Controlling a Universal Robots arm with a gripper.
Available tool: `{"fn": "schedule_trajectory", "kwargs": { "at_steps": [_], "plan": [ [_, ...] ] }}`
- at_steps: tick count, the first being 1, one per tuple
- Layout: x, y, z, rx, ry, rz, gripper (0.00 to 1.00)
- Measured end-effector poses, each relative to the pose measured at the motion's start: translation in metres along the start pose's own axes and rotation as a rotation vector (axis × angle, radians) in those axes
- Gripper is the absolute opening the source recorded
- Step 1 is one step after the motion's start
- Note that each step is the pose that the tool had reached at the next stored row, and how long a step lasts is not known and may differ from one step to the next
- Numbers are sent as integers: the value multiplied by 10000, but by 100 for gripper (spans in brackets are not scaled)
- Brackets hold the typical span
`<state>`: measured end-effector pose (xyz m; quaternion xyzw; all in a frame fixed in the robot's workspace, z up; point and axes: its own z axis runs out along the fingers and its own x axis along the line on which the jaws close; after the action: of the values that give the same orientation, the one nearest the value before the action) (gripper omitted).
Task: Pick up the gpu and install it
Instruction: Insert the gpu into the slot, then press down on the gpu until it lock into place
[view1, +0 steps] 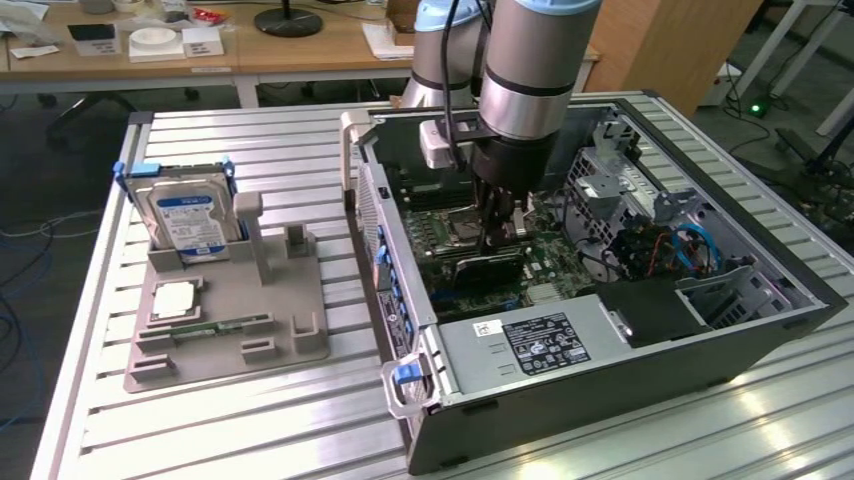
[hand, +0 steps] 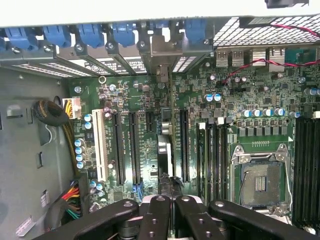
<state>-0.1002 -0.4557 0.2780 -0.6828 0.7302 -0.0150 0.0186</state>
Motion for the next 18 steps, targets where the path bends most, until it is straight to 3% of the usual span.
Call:
{"fn": "schedule_trajectory", "kwargs": {
  "at_steps": [16, 18],
  "plan": [
    [1, 10, 0, 1, -1, 0, 11],
    [6, 70, -1, 1, 3, 0, 11]
  ]
}}
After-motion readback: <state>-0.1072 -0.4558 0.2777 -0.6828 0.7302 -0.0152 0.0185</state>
